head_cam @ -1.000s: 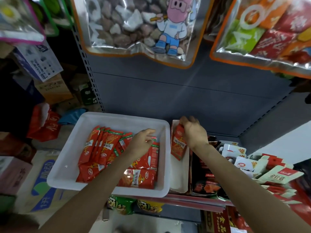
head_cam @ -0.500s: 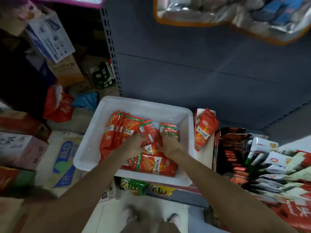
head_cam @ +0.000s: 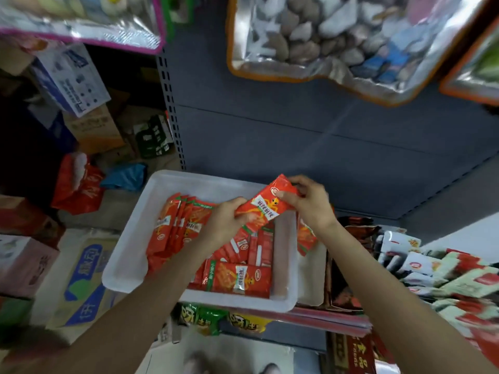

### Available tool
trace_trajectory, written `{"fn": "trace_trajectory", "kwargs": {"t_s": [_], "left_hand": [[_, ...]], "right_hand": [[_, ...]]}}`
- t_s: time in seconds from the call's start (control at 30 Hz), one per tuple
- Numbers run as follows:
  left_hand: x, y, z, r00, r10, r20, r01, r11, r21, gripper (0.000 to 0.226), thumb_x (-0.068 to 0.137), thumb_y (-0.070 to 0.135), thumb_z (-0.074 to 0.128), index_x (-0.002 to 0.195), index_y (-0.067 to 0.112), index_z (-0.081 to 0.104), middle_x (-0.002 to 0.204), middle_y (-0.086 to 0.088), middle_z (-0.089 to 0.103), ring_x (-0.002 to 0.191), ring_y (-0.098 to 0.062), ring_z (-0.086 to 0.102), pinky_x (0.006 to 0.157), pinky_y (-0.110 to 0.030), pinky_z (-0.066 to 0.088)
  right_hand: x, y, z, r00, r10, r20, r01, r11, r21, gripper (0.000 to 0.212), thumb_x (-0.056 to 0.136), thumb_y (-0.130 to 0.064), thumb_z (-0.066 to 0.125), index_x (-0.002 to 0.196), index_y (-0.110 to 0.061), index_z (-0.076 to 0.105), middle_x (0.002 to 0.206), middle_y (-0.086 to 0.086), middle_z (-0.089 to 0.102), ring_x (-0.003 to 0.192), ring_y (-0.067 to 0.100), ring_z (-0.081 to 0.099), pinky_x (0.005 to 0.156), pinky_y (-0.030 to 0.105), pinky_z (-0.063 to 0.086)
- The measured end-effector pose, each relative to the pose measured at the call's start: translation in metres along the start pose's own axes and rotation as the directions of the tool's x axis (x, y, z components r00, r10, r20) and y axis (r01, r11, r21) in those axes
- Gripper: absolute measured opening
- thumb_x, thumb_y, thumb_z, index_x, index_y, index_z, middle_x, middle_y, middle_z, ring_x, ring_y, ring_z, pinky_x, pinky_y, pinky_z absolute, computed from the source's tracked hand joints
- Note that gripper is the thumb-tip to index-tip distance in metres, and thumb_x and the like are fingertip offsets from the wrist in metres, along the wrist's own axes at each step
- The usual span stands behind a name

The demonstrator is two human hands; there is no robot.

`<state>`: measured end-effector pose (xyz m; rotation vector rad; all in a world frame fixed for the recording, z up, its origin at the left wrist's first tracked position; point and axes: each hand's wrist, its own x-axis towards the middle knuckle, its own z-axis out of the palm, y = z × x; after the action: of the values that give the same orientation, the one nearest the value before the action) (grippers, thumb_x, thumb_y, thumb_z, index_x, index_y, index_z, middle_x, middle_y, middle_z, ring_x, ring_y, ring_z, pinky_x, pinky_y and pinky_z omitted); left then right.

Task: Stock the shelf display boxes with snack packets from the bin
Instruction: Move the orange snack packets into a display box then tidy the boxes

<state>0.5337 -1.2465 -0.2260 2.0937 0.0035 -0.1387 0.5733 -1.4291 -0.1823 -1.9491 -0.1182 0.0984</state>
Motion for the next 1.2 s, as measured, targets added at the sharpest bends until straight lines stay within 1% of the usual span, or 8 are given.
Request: {"fn": "trace_trajectory", "kwargs": {"t_s": [0.07, 0.27, 0.37, 0.6, 0.87, 1.07, 1.13, 1.2], "left_hand": [[0.01, 0.014, 0.014, 1.0, 0.007, 0.005, -0.007, 0.999, -0.052, 0.024, 0.085, 0.019, 0.068, 0.105, 0.006, 0.062, 0.099, -0.005, 0.07, 0.091, -0.019, 0.066, 0.083, -0.038, 0.053], [0.037, 0.047, 0.055, 0.991, -0.037, 0.129, 0.041, 0.999, -0.031, 0.047, 0.091, 0.013, 0.058, 0.136, 0.01, 0.044, 0.134, -0.005, 0.052, 0.121, -0.021, 0.052, 0.097, -0.024, 0.041], [0.046, 0.051, 0.065, 0.98, -0.077, 0.185, 0.071, 0.997, 0.04, 0.048, 0.094, 0.013, 0.049, 0.141, 0.015, 0.04, 0.141, -0.004, 0.047, 0.129, -0.021, 0.045, 0.106, -0.032, 0.038], [0.052, 0.053, 0.076, 0.971, -0.138, 0.196, 0.135, 0.99, 0.03, 0.052, 0.093, 0.009, 0.049, 0.143, 0.018, 0.038, 0.14, -0.006, 0.049, 0.129, -0.022, 0.045, 0.106, -0.039, 0.041], [0.036, 0.045, 0.067, 0.992, -0.093, 0.085, 0.084, 0.991, 0.107, 0.045, 0.095, 0.008, 0.046, 0.139, 0.019, 0.045, 0.14, -0.002, 0.049, 0.125, -0.019, 0.048, 0.097, -0.026, 0.041], [0.006, -0.007, 0.025, 0.997, 0.016, -0.08, 0.009, 0.953, 0.304, 0.035, 0.092, 0.007, 0.055, 0.127, 0.01, 0.056, 0.132, -0.008, 0.054, 0.117, -0.02, 0.053, 0.095, -0.024, 0.041], [0.001, -0.03, 0.011, 0.992, 0.028, -0.125, 0.026, 0.913, 0.408, 0.039, 0.09, 0.014, 0.06, 0.129, 0.013, 0.055, 0.133, -0.007, 0.054, 0.122, -0.02, 0.05, 0.103, -0.027, 0.037], [-0.004, -0.049, 0.002, 0.996, -0.007, -0.085, 0.048, 0.868, 0.495, 0.061, 0.083, 0.029, 0.068, 0.139, 0.021, 0.043, 0.144, -0.007, 0.042, 0.134, -0.025, 0.036, 0.112, -0.042, 0.029]], "right_hand": [[-0.001, 0.0, -0.022, 0.997, -0.04, -0.069, 0.036, 0.997, -0.065, 0.01, 0.08, -0.015, 0.073, 0.084, -0.019, 0.065, 0.078, -0.007, 0.068, 0.071, 0.001, 0.064, 0.07, 0.026, 0.051], [-0.011, -0.011, -0.079, 0.927, -0.17, -0.333, 0.084, 0.963, -0.256, 0.003, 0.086, -0.021, 0.066, 0.085, -0.02, 0.063, 0.074, -0.011, 0.063, 0.068, 0.003, 0.059, 0.063, 0.014, 0.044], [-0.01, -0.013, -0.094, 0.898, -0.209, -0.386, 0.03, 0.906, -0.421, 0.013, 0.088, -0.021, 0.061, 0.096, -0.013, 0.065, 0.084, 0.003, 0.069, 0.079, 0.021, 0.064, 0.071, 0.031, 0.051], [0.0, 0.014, -0.078, 0.994, -0.013, -0.109, -0.066, 0.729, -0.682, 0.023, 0.091, -0.028, 0.056, 0.11, -0.017, 0.062, 0.098, 0.012, 0.069, 0.09, 0.034, 0.064, 0.071, 0.036, 0.051], [0.004, 0.023, -0.054, 0.988, 0.097, 0.124, 0.07, 0.435, -0.898, 0.03, 0.091, -0.007, 0.047, 0.121, -0.012, 0.05, 0.116, 0.012, 0.057, 0.105, 0.033, 0.057, 0.071, 0.033, 0.039], [-0.014, 0.018, -0.017, 0.975, -0.063, 0.214, 0.196, 0.7, -0.686, 0.034, 0.094, -0.013, 0.049, 0.129, -0.014, 0.049, 0.125, 0.01, 0.051, 0.107, 0.025, 0.056, 0.086, 0.033, 0.05], [-0.021, 0.02, 0.011, 0.972, -0.015, 0.236, 0.158, 0.782, -0.603, 0.036, 0.094, -0.015, 0.049, 0.13, -0.014, 0.047, 0.127, 0.012, 0.049, 0.107, 0.028, 0.057, 0.09, 0.035, 0.049], [-0.023, 0.029, 0.042, 0.962, 0.106, 0.252, 0.058, 0.821, -0.568, 0.044, 0.095, -0.02, 0.05, 0.137, -0.015, 0.037, 0.13, 0.017, 0.045, 0.114, 0.032, 0.052, 0.096, 0.037, 0.046]]}}
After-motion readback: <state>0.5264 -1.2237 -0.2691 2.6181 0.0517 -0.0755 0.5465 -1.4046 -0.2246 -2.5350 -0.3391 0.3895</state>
